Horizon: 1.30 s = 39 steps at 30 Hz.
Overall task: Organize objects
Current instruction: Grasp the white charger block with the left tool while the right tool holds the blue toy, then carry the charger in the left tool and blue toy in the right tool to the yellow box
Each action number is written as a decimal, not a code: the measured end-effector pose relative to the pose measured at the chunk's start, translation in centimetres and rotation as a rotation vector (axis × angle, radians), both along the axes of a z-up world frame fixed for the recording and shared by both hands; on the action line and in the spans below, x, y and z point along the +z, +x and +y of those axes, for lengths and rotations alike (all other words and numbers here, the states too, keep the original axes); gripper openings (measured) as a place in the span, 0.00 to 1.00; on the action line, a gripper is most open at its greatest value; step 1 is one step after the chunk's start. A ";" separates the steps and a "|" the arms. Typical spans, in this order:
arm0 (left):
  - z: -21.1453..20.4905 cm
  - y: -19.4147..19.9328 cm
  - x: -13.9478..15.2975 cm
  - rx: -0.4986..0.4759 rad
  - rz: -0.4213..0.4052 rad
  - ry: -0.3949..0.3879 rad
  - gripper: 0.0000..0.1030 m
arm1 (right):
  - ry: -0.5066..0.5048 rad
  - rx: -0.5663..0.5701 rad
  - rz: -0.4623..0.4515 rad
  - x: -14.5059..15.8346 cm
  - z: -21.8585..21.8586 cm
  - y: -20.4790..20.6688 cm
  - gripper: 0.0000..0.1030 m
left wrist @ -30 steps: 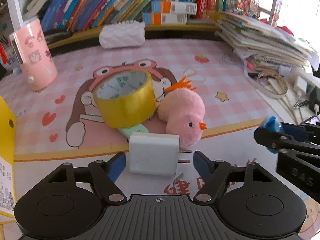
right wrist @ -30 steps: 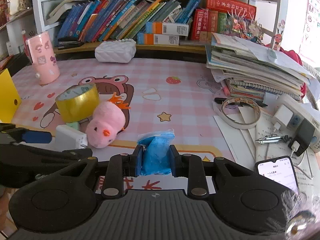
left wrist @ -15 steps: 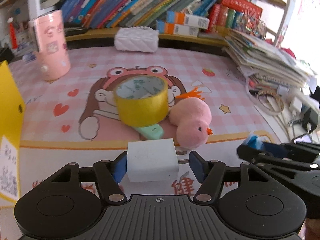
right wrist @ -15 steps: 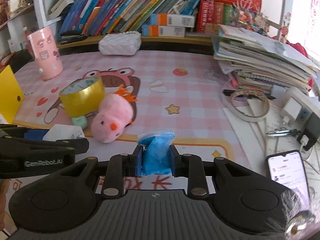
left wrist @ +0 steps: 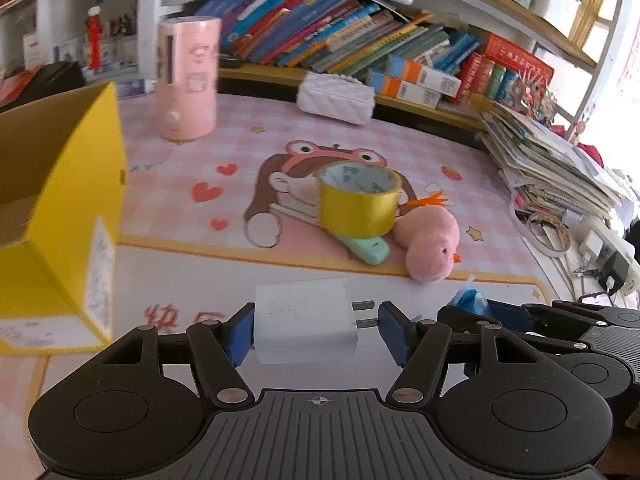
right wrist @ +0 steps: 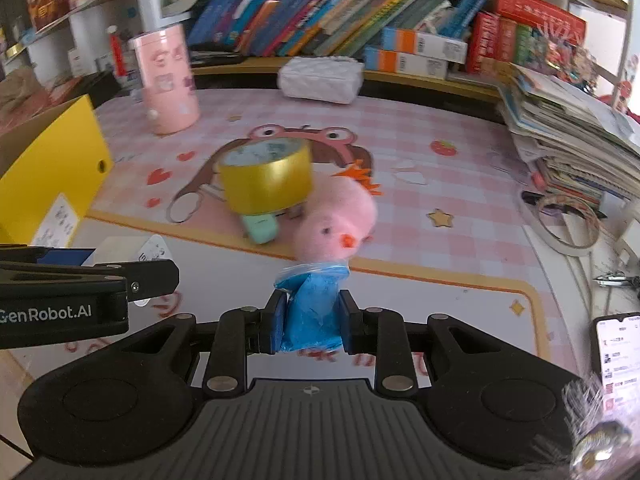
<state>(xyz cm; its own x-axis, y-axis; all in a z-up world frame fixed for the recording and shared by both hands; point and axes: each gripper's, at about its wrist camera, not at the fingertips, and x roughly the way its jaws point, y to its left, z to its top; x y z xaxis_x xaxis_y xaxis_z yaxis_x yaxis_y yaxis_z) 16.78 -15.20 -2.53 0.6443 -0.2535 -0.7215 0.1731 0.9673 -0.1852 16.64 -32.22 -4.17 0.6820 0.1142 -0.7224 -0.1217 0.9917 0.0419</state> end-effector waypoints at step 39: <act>19.5 -14.5 2.0 0.156 -0.065 -0.035 0.62 | -0.001 0.165 -0.035 1.7 19.0 -12.6 0.24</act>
